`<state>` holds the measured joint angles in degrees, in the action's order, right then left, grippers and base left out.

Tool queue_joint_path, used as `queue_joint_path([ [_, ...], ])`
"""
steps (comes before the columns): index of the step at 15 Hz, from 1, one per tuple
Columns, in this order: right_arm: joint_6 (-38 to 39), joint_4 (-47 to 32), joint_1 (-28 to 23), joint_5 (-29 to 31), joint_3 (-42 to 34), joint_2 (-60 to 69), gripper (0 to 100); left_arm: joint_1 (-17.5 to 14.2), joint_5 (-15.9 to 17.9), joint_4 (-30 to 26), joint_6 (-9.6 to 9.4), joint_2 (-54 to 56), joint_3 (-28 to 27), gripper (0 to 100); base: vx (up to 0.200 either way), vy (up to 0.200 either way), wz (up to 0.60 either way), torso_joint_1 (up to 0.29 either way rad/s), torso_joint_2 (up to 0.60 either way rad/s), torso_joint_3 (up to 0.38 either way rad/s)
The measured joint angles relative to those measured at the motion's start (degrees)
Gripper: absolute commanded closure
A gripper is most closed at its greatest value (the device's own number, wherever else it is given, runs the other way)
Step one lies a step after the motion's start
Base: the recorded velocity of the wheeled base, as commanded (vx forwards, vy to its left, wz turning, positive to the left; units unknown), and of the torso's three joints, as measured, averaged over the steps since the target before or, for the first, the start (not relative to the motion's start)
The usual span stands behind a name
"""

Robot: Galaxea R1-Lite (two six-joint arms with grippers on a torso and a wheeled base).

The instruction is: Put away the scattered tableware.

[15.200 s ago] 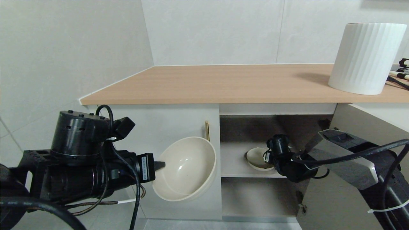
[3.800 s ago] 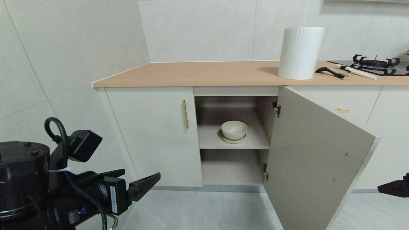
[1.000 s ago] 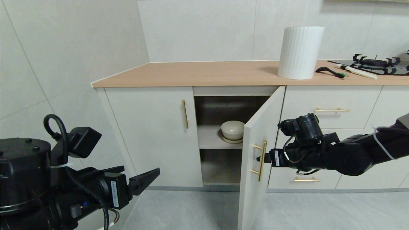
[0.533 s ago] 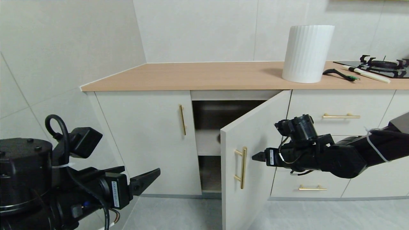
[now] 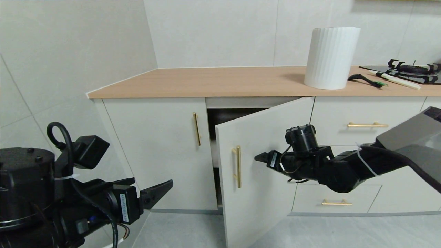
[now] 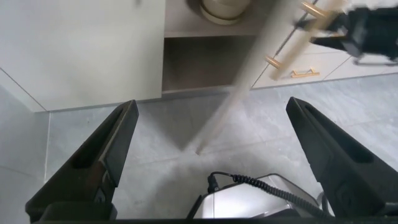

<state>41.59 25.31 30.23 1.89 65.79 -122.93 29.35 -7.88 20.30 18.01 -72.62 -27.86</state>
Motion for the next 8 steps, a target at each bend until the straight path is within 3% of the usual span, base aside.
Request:
queue_joint_path([
  [8, 13.1, -0.2, -1.4, 2.9, 15.8, -11.9, 0, 0.0, 0.0, 0.0, 0.06, 0.0, 0.0, 0, 0.0, 0.0, 0.0, 0.0, 0.0, 0.0],
])
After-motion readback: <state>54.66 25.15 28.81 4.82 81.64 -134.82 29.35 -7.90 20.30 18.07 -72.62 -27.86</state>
